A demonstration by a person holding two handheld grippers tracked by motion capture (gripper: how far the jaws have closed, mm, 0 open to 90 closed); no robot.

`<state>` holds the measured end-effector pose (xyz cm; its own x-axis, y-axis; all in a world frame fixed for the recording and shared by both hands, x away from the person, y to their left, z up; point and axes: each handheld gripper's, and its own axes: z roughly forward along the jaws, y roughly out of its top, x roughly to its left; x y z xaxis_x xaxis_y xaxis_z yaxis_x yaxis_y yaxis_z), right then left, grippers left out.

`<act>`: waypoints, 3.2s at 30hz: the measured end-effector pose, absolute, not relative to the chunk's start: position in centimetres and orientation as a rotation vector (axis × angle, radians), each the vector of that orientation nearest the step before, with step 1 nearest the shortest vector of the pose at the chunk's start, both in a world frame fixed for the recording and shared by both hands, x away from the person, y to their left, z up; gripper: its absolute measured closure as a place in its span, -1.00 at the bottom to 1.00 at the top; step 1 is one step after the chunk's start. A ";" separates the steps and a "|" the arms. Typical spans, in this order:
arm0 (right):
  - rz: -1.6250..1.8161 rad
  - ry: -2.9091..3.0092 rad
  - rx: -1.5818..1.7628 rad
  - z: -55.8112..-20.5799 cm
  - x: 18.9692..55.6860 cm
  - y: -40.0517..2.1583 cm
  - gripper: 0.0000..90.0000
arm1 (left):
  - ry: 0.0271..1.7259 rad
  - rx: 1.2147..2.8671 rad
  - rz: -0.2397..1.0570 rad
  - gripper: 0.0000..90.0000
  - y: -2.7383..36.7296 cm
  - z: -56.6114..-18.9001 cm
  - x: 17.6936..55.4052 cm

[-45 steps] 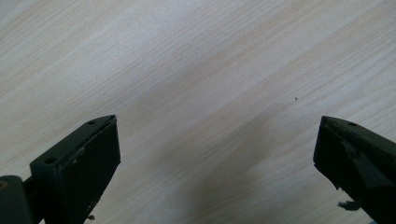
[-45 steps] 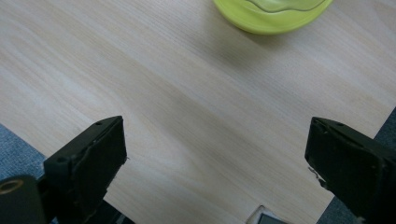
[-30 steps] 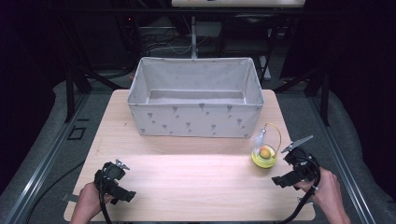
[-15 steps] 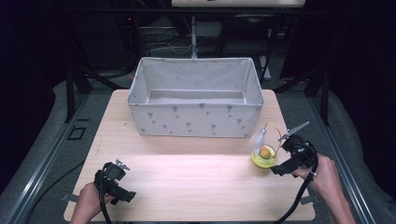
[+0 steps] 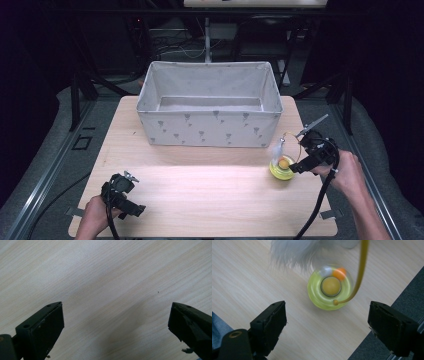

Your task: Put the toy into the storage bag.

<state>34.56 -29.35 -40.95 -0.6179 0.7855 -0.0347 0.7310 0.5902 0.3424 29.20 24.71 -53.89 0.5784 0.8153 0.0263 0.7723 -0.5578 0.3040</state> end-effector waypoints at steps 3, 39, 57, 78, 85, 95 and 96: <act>0.422 2.642 1.261 -40.7 34.9 -29.3 -0.52 | 1.312 2.551 0.240 -0.99 24.7 -53.9 29.2; 0.216 2.686 1.146 -38.5 37.4 -27.3 0.82 | 1.315 2.562 0.235 -0.98 24.7 -54.0 29.3; 0.210 2.725 1.121 -38.3 37.8 -26.9 0.96 | 1.319 2.557 0.242 -0.98 24.8 -53.9 29.2; 0.216 2.734 1.076 -35.9 38.2 -26.2 0.96 | 1.317 2.556 0.241 -0.98 24.8 -54.0 29.3; 0.221 2.721 1.061 -34.5 38.6 -25.8 0.96 | 1.320 2.552 0.246 -0.98 24.8 -54.0 29.3; 0.236 2.721 1.042 -33.0 38.7 -25.5 0.96 | 1.318 2.554 0.245 -0.98 24.8 -54.0 29.3; 0.235 2.719 1.039 -32.9 38.7 -25.4 0.96 | 1.318 2.554 0.245 -0.98 24.8 -54.0 29.3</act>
<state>38.72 -25.42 -32.88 -0.7256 0.6720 -0.1476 0.6367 0.7372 0.2262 29.26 24.76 -53.97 0.5752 0.8174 0.0317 0.7741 -0.5565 0.3018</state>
